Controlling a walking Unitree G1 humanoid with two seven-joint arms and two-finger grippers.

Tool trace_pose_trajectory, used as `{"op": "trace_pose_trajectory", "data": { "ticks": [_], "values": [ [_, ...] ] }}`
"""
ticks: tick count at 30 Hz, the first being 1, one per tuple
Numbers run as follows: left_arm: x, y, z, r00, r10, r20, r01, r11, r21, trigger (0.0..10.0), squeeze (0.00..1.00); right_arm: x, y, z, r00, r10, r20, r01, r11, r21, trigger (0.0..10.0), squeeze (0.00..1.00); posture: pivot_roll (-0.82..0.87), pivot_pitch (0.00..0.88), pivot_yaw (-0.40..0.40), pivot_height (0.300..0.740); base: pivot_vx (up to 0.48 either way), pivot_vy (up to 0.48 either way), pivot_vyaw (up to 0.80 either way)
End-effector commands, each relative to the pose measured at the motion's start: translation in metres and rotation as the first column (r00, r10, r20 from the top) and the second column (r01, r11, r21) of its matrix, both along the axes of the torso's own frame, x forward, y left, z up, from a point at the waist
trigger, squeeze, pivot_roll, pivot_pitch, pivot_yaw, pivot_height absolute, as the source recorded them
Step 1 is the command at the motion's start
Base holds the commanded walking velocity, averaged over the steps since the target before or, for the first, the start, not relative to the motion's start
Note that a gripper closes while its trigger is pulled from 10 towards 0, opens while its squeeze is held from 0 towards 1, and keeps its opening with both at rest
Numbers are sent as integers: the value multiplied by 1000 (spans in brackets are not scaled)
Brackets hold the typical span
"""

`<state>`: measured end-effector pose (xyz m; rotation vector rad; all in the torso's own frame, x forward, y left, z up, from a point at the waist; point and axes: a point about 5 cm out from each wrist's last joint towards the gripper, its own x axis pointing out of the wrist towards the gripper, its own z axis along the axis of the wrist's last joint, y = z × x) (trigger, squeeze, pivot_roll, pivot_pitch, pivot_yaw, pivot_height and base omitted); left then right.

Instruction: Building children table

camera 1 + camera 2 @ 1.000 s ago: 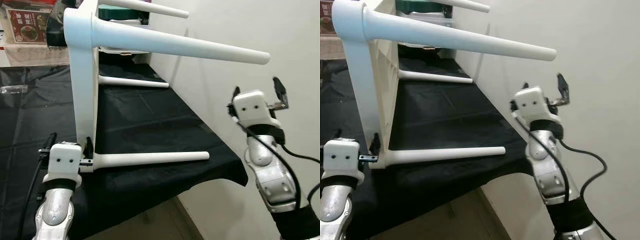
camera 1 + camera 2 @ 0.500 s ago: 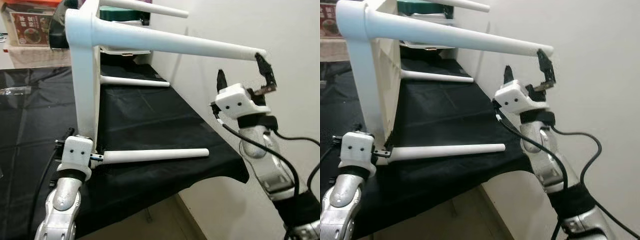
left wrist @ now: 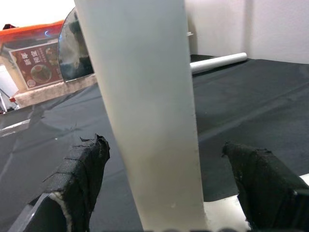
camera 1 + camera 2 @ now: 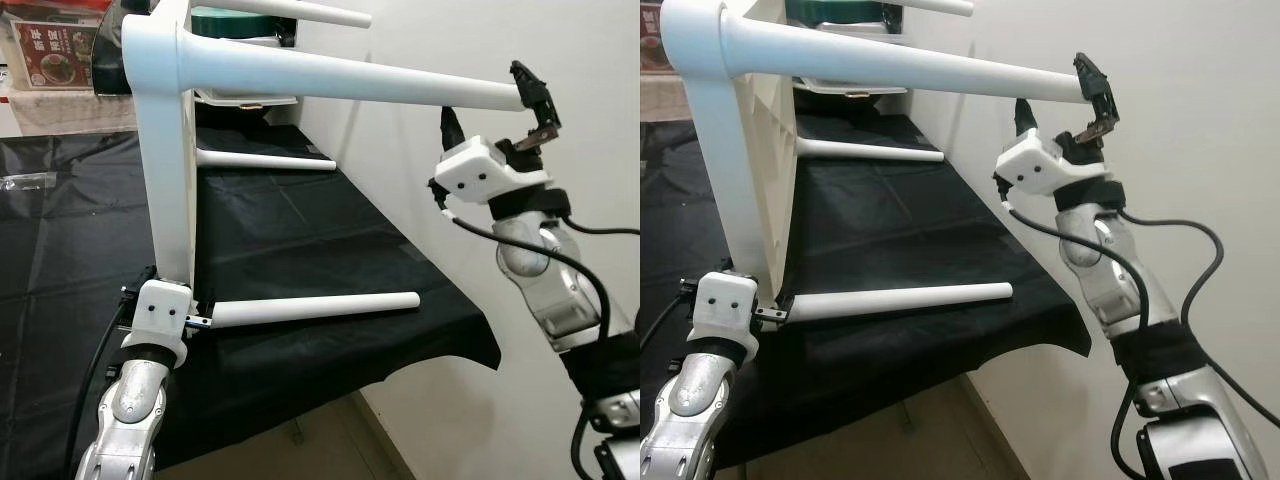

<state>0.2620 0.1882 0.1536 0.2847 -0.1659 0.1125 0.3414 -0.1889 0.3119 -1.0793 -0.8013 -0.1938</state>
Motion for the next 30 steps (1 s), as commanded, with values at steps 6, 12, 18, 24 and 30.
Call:
{"op": "trace_pose_trajectory", "data": {
  "ticks": [6, 12, 18, 24, 30],
  "values": [
    [6, 1, -3, 1000, -11, -6, 11, 1000, 28, 10000, 0, 11, -9, 4, 999, -30, -19, 29, 997, -71, 10000, 0, 96, 0, -148, 740, 0, 0, 0],
    [13, 3, -7, 1000, -7, -8, 8, 999, 35, 10000, 0, 19, -15, 3, 997, -58, -45, 53, 993, -107, 10000, 0, 94, 0, -153, 740, 0, 0, 0],
    [24, 3, -6, 1000, -1, 5, 1, 999, 39, 10000, 0, 31, -22, -1, 990, -94, -104, 78, 985, -151, 10000, 0, 90, 0, -158, 740, 0, 0, 0],
    [27, 4, -4, 1000, -1, 14, 0, 999, 40, 10000, 0, 37, -26, 0, 985, -112, -130, 90, 983, -162, 10000, 0, 90, 0, -158, 740, 0, 0, 0],
    [30, 2, -6, 1000, -2, 25, 1, 999, 41, 10000, 0, 45, -28, 8, 981, -122, -154, 94, 979, -179, 3098, 0, 91, 0, -163, 740, 0, 0, 0]
  ]
}}
